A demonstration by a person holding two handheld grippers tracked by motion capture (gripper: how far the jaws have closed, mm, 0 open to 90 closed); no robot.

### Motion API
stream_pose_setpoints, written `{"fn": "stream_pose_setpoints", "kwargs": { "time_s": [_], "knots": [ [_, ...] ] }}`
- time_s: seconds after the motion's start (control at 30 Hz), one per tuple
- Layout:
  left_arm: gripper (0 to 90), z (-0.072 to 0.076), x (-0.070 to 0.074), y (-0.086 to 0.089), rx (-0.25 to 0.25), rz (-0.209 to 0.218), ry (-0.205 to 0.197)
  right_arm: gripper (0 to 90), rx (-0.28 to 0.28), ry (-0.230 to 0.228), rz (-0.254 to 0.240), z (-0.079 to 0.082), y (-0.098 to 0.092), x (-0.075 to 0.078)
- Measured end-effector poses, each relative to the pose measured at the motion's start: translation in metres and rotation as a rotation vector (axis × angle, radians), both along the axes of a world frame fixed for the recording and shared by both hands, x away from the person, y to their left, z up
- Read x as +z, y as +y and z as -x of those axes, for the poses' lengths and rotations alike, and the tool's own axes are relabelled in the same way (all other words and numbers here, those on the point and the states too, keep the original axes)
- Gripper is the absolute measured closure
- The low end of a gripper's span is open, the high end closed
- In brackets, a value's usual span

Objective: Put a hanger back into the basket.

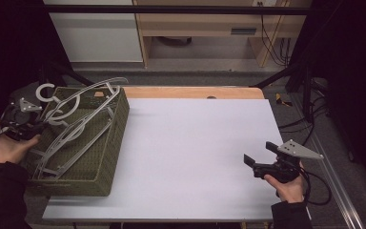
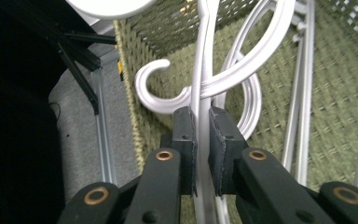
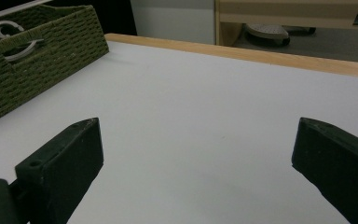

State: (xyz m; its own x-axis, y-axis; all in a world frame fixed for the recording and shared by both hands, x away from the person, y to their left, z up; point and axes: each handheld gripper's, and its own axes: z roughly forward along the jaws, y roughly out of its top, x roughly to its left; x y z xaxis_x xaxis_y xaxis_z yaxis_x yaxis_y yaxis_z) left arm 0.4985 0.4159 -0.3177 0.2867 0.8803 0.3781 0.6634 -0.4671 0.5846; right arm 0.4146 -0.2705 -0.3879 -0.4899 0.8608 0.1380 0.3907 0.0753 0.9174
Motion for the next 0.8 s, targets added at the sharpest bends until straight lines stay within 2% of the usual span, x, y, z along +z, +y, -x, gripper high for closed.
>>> {"fn": "stream_pose_setpoints", "kwargs": {
  "time_s": [0.1,0.13,0.23,0.33,0.4,0.43,0.57,0.63,0.7,0.8],
  "knots": [
    [82.0,0.002,-0.004,0.005,0.01,-0.004,0.002,2.2,0.002,-0.003,0.002,0.0,0.0,0.0],
    [82.0,0.003,-0.004,0.007,0.012,-0.005,0.01,2.2,0.006,-0.015,0.016,-0.001,-0.001,0.0],
    [82.0,0.004,-0.008,0.011,0.026,-0.015,0.014,2.2,0.002,-0.002,0.001,0.0,0.0,0.0],
    [82.0,0.003,-0.01,0.012,0.032,-0.003,0.014,2.2,0.009,-0.011,0.02,0.0,-0.001,-0.001],
    [82.0,0.001,-0.012,0.011,0.035,-0.027,0.025,2.2,0.007,-0.006,0.016,0.0,-0.001,0.0],
    [82.0,0.001,-0.013,0.011,0.034,-0.054,0.044,2.1,0.006,-0.007,0.017,0.0,-0.001,0.0],
    [82.0,0.0,-0.02,0.014,0.054,-0.041,0.034,2.1,0.003,-0.001,0.004,0.0,0.0,0.0],
    [81.9,-0.001,-0.024,0.015,0.054,-0.069,0.052,2.2,0.006,-0.003,-0.005,0.0,0.0,0.0],
    [81.9,-0.002,-0.028,0.014,0.058,-0.082,0.065,2.1,0.007,-0.008,0.018,0.0,-0.001,0.0],
    [81.9,-0.003,-0.034,0.011,0.047,-0.047,0.064,2.1,0.003,-0.008,0.017,0.0,0.0,0.0]
  ]
}}
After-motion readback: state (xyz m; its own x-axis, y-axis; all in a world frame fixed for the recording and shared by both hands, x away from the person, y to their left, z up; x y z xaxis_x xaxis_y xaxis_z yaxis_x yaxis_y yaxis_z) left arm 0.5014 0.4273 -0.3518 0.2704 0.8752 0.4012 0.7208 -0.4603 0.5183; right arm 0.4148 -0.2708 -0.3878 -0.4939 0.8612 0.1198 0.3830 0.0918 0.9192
